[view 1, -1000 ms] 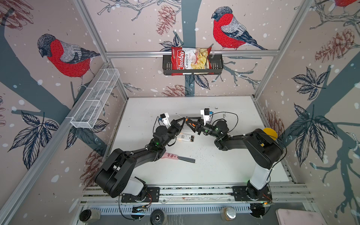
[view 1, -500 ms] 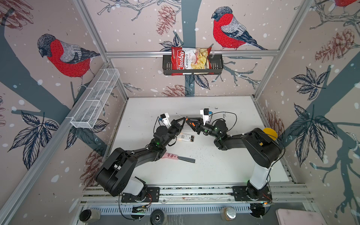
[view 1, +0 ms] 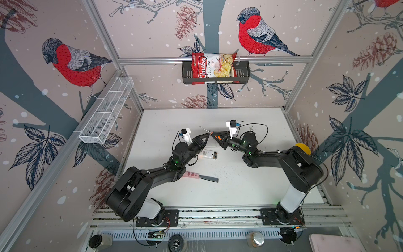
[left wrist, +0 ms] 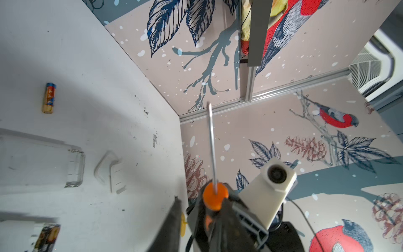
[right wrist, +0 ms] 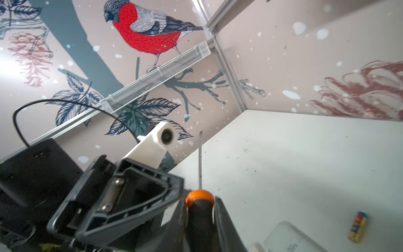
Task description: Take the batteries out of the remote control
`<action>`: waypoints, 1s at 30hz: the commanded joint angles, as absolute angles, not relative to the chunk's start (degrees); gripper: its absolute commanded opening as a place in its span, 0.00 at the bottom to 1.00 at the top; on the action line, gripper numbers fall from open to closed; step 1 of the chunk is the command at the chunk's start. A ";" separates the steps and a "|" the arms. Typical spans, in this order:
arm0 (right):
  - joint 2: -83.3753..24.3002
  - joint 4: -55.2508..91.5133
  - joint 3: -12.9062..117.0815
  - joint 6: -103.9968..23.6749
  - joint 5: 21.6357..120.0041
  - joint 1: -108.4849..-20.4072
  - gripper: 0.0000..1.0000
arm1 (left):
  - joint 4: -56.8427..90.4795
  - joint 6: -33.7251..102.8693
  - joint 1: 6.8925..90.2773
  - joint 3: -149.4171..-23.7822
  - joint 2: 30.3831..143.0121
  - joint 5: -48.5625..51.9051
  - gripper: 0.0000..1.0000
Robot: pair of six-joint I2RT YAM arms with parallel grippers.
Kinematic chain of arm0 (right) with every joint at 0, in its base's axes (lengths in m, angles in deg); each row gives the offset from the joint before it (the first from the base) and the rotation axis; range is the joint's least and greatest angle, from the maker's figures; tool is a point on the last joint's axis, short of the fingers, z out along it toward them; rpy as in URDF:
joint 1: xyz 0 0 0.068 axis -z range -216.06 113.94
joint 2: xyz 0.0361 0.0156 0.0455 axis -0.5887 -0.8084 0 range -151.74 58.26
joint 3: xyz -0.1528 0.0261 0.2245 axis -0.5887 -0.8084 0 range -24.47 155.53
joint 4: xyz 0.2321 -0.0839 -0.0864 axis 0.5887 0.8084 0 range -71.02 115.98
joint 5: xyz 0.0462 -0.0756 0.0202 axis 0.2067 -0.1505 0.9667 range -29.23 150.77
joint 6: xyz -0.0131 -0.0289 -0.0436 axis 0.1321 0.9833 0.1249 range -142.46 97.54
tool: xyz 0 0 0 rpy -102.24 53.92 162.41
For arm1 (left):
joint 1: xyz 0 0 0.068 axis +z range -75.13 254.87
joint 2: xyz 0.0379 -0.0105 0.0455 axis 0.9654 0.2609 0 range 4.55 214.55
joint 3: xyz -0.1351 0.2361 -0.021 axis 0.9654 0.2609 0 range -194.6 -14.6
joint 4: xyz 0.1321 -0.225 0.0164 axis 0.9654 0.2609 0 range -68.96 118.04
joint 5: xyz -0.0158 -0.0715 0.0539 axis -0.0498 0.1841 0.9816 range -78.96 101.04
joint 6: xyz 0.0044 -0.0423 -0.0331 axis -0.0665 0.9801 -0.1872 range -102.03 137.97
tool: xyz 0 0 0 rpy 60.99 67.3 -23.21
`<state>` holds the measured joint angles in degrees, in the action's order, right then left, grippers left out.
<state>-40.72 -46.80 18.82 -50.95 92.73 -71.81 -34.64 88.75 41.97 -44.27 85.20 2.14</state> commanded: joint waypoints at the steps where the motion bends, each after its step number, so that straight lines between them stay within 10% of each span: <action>1: -37.37 -32.34 19.77 -47.39 91.84 -70.70 0.01 | -23.67 78.82 41.91 -45.28 81.31 5.23 0.83; 3: -35.30 -22.93 20.59 -46.76 92.14 -69.31 0.01 | -20.96 75.83 42.00 -44.06 78.18 8.13 0.96; 17: -19.35 14.77 16.60 -37.91 94.58 -65.67 0.04 | -10.79 63.35 47.66 -38.44 74.19 8.30 0.96; 30: -21.89 18.72 15.59 -37.56 95.48 -65.41 0.01 | 0.14 54.16 48.57 -46.32 84.08 3.88 0.74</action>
<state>-21.20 18.29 15.15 -38.25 94.46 -65.49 -2.32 57.10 48.44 -45.65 82.84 5.48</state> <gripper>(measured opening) 0.226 0.745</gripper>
